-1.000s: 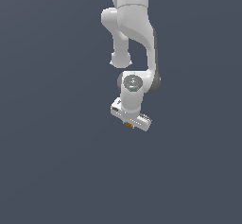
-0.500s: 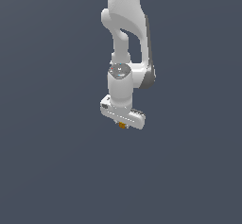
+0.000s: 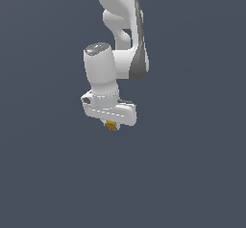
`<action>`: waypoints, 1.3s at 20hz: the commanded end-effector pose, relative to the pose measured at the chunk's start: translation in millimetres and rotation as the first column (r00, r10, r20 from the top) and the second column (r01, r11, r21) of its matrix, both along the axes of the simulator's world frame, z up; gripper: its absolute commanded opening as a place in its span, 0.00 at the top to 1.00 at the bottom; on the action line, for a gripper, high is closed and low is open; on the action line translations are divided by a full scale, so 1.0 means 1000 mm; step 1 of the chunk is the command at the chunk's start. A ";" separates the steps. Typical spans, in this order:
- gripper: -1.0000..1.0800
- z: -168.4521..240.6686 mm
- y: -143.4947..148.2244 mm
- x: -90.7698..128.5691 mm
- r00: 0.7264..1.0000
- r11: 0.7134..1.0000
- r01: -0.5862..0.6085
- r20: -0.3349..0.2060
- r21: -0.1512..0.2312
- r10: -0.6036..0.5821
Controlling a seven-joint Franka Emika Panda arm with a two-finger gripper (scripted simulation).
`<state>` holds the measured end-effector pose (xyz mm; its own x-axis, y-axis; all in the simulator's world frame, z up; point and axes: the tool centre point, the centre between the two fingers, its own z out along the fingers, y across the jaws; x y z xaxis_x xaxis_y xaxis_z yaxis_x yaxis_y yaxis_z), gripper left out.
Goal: Pick up the object and move it to a goal position.
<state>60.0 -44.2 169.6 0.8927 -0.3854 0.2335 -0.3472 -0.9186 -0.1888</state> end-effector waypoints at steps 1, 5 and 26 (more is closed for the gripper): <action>1.00 0.020 -0.012 0.008 0.999 1.000 -0.022 0.039 0.008 0.021; 1.00 0.051 -0.030 0.019 0.994 0.998 -0.054 0.098 0.021 0.052; 1.00 0.228 -0.132 0.060 0.886 0.967 -0.246 0.419 0.060 0.199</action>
